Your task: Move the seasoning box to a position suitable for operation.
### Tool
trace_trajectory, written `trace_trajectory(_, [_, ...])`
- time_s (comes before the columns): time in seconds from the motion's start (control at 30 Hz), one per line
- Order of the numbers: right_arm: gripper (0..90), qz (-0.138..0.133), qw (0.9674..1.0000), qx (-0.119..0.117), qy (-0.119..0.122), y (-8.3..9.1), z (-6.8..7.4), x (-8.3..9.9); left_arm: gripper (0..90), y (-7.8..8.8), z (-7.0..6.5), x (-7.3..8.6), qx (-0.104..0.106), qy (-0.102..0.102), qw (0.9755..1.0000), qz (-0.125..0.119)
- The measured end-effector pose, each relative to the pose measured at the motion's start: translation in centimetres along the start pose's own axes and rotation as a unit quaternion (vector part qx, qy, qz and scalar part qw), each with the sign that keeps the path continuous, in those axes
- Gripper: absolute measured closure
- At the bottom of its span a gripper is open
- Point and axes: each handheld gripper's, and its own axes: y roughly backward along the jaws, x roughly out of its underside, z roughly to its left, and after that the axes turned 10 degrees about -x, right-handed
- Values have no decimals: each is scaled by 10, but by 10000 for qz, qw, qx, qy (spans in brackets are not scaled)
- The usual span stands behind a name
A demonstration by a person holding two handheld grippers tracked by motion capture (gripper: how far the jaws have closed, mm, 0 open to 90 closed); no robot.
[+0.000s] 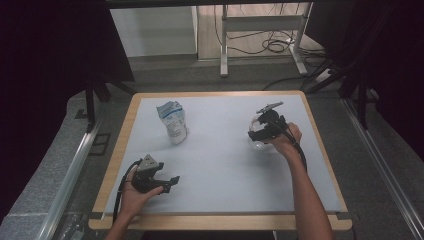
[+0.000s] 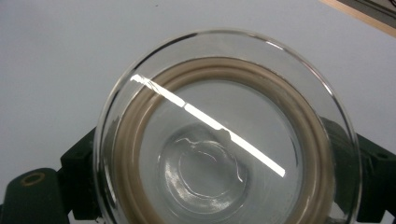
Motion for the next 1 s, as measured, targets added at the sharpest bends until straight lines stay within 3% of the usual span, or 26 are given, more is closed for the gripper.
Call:
trace_trajectory(0.2, [110, 0, 10000, -18, -22, 4, 4, -2, 165, -1, 2, 0, -22, 19, 10000, 9])
trace_trajectory(0.3, [111, -75, 9997, -77, -217, 13, 5, 0, 165, -1, 3, 1, -30, 20, 10000, 21])
trace_trajectory(0.4, [110, -81, 9996, -71, -243, 17, 6, 2, 165, -1, 3, 1, -31, 28, 10000, 24])
trace_trajectory(0.67, [110, -75, 9992, -38, -385, 37, 24, 16, 165, -2, 3, 2, -18, -16, 10000, 59])
trace_trajectory(1.0, [110, -1, 9995, -306, -66, 44, 49, 35, 165, -3, 3, 2, -20, -31, 10000, 75])
